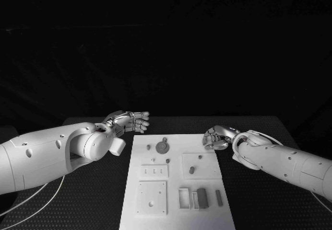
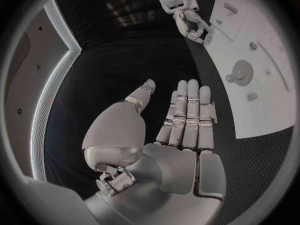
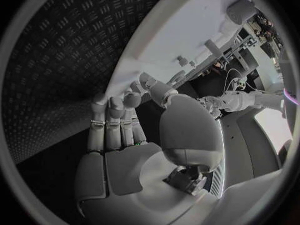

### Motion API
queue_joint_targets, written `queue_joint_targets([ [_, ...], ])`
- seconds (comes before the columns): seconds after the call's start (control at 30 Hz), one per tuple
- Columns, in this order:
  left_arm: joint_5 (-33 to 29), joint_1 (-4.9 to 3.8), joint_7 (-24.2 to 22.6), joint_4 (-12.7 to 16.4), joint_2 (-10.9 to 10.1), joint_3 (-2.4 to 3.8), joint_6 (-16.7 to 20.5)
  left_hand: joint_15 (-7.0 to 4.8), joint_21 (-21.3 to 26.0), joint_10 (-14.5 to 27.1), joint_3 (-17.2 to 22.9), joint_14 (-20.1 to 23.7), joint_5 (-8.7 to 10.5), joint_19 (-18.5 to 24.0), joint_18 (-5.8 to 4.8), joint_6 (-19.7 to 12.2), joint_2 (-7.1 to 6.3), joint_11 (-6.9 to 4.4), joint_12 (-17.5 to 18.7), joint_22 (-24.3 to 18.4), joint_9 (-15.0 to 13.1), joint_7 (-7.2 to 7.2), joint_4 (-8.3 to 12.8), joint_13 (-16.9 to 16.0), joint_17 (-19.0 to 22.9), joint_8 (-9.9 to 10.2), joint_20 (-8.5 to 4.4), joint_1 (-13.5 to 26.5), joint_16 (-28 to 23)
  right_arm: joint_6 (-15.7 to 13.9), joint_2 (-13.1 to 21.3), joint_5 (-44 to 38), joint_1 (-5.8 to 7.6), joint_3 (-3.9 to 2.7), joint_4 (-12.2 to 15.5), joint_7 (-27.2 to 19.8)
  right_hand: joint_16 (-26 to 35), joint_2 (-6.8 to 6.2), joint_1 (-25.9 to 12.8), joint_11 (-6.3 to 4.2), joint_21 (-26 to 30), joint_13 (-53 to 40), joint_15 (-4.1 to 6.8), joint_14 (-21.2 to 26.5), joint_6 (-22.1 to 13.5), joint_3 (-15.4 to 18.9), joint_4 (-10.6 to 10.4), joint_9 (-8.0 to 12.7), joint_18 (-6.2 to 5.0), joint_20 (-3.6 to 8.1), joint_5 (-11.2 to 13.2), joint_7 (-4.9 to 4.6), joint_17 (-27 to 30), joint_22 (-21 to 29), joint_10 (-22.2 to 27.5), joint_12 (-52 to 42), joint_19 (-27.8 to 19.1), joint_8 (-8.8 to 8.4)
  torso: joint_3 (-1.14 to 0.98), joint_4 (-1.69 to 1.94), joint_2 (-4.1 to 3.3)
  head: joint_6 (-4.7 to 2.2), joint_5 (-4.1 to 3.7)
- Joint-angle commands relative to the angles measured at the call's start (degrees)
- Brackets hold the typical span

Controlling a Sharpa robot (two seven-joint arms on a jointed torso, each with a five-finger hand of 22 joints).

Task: Assemble the parts on the task board

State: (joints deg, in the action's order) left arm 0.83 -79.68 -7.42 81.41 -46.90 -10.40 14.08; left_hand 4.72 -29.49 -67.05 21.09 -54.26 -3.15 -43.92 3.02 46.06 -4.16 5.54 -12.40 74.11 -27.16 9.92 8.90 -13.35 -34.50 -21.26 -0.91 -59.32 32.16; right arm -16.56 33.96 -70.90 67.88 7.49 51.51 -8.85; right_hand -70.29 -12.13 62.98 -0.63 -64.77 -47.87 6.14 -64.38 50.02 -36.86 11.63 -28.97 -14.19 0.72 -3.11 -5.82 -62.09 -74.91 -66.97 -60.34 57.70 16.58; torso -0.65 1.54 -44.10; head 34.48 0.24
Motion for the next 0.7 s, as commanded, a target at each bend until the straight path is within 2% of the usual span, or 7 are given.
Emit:
queue_joint_targets([
  [0.03, 0.23, -0.05, -0.53, 0.13, 0.06, 0.03, -0.96, 0.06, -0.21, 0.22, 0.13, 0.18, 0.21, 0.57, 0.91, -0.04, 0.12, 0.12, 0.18, -0.05, -0.07, 0.35, 0.3, -0.04, -0.08, 0.26, -0.02, 0.49, -0.2, 0.12, -0.17, -0.57, -0.02, -0.01, 0.03, -0.31, -0.21, 0.68, 0.09, 0.03, -0.29, -0.04, 0.28, 0.02, 0.29, -0.42, 0.06, -0.05, -0.81, 0.11, 0.31, 0.01, -0.09, -0.82, -0.41, -0.4, -0.03, 0.14, -0.01, 0.02, 0.0, 0.02, 0.04],
  [0.53, 0.24, -0.06, -0.46, 0.22, -0.06, 0.03, -1.1, 0.06, -0.22, 0.21, 0.16, 0.17, 0.21, 0.57, 0.92, -0.06, 0.11, 0.12, 0.2, -0.06, -0.09, 0.36, 0.33, -0.06, -0.09, 0.28, -0.02, 0.56, -0.2, -0.25, -1.07, -0.57, -0.02, -0.01, -0.6, -0.17, -0.3, 1.05, 0.08, 0.12, -0.37, -0.04, 0.24, -0.08, 0.14, -0.68, -0.04, 0.01, -0.81, 0.17, 0.32, -0.09, -0.1, -0.81, -0.57, -0.47, 0.09, 0.03, -0.05, -0.02, -0.06, 0.04, 0.1],
  [0.7, 0.34, -0.06, -0.42, 0.09, 0.06, 0.03, -1.13, 0.06, -0.22, 0.2, 0.18, 0.16, 0.21, 0.58, 0.92, -0.06, 0.12, 0.12, 0.21, -0.06, -0.09, 0.36, 0.34, -0.07, -0.1, 0.29, -0.02, 0.58, -0.21, -0.12, -1.19, -0.67, -0.02, 0.0, -0.61, -0.07, -0.35, 1.24, 0.44, 0.14, -0.41, -0.03, 0.21, -0.15, 0.14, -1.18, 0.05, 0.03, -0.81, 0.26, 0.32, -0.11, -0.09, -0.79, -0.65, -0.5, 0.15, 0.01, -0.08, 0.07, -0.05, 0.12, 0.13],
])
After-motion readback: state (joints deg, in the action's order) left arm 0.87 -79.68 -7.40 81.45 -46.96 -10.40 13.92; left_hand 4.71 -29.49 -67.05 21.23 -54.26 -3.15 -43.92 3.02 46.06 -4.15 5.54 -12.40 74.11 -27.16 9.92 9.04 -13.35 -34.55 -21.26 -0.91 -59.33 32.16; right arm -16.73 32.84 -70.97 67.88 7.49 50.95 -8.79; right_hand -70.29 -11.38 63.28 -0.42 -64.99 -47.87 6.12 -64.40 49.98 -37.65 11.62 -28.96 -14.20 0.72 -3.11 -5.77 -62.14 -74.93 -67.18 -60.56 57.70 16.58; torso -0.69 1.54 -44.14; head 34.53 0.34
